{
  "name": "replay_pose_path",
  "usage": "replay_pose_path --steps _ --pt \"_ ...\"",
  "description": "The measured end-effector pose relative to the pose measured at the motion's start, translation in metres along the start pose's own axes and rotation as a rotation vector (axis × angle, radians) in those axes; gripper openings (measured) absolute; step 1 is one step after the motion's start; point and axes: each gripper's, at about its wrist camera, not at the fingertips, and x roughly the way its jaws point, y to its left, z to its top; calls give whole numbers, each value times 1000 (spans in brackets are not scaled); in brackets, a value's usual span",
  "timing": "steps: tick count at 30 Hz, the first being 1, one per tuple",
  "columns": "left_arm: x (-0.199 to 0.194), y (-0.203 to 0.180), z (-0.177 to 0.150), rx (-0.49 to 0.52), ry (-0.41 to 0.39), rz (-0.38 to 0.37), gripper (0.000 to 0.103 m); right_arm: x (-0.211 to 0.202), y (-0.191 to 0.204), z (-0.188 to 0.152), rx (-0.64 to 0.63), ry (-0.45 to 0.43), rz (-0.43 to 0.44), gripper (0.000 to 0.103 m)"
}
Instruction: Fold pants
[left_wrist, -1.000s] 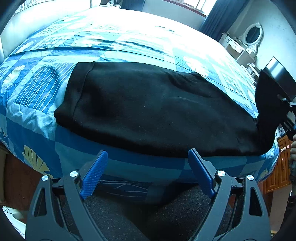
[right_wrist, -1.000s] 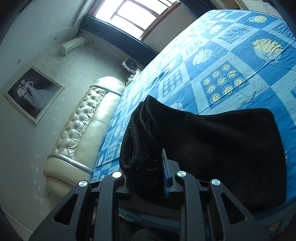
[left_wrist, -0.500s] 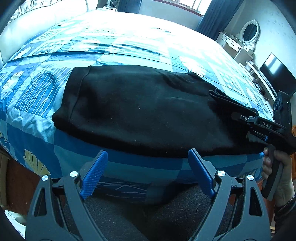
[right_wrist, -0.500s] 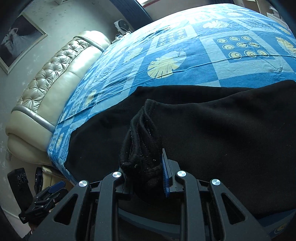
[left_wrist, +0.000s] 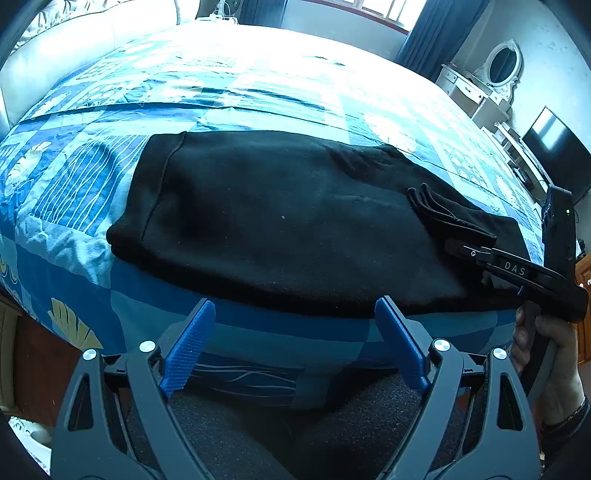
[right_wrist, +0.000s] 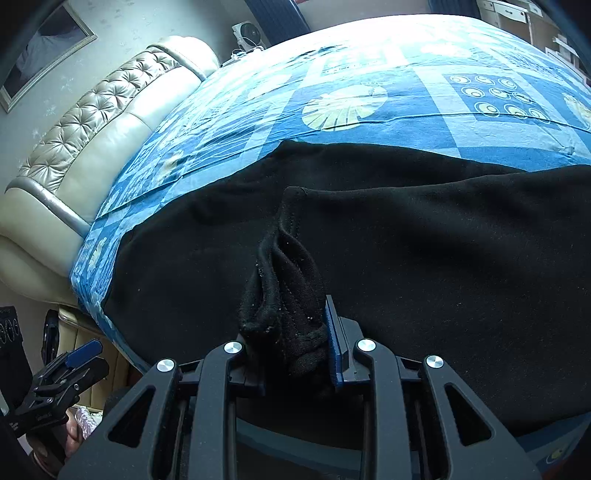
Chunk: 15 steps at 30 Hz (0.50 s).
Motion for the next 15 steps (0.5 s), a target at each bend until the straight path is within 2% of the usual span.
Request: replay_pose_path --steps 11,15 --pt "-1 6 3 -15 -9 23 88 -1 11 -7 21 -20 11 39" --pt "-2 7 3 -16 -11 28 88 -1 19 -11 25 -12 67 41"
